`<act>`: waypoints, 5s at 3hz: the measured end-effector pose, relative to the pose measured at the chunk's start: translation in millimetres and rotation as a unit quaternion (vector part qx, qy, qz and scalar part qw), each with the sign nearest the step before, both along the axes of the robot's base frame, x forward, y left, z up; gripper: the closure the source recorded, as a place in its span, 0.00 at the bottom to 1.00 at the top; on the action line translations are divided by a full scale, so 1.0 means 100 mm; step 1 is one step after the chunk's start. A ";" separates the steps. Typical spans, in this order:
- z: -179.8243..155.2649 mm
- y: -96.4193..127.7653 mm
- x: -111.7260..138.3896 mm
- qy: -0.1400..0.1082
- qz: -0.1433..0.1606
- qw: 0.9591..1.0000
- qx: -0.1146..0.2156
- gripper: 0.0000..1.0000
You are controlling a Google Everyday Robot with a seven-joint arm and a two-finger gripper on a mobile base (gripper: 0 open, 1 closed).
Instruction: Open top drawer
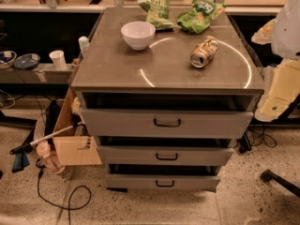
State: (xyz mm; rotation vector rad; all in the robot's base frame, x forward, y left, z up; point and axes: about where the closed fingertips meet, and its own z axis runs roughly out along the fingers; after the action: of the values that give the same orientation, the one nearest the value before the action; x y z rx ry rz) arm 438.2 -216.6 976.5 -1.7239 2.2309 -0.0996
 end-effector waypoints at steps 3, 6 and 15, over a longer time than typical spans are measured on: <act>-0.21 0.02 -0.08 0.008 0.001 1.000 0.009 0.00; -0.72 0.17 0.09 0.000 0.023 0.998 0.050 0.00; -2.45 0.20 0.50 0.087 -0.038 0.993 0.063 0.00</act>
Offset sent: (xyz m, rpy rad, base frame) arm -0.0036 0.0002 -0.0205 -0.0054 0.0334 -0.0113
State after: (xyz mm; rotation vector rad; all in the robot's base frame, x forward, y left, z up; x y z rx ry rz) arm 488.0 -196.3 731.6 -1.6371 2.3704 0.1775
